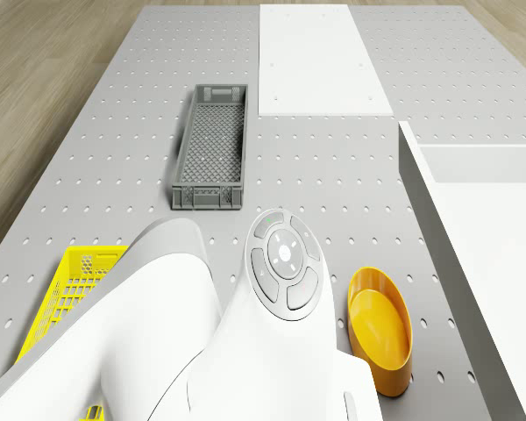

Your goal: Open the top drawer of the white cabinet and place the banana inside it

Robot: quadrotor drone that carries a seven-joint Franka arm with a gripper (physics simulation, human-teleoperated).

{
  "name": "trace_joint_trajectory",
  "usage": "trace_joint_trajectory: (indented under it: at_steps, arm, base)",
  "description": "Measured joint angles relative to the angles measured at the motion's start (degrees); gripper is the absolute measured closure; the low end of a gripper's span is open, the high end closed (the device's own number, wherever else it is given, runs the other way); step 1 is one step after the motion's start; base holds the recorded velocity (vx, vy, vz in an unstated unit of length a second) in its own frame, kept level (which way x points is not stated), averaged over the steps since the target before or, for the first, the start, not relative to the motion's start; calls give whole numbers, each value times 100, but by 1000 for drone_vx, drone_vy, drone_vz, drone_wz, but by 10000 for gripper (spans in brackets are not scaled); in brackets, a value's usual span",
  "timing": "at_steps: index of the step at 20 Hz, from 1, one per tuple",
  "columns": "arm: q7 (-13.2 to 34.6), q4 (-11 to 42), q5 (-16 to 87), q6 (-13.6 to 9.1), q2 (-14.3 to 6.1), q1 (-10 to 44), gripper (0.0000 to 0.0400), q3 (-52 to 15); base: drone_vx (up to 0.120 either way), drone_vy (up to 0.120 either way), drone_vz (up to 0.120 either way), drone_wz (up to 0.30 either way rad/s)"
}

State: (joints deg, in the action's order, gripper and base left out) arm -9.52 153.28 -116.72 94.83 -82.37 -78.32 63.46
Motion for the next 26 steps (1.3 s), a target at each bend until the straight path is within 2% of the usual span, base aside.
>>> trace_joint_trajectory:
  at_steps: [4, 26]
  arm:
    - [-1, 0, 1, 1, -2, -1, 210, 0]
    - [-4, -1, 4, 8, -9, -5, 210, 1]
  base:
    - [-60, -20, 70, 0]
    - [0, -120, 0, 0]
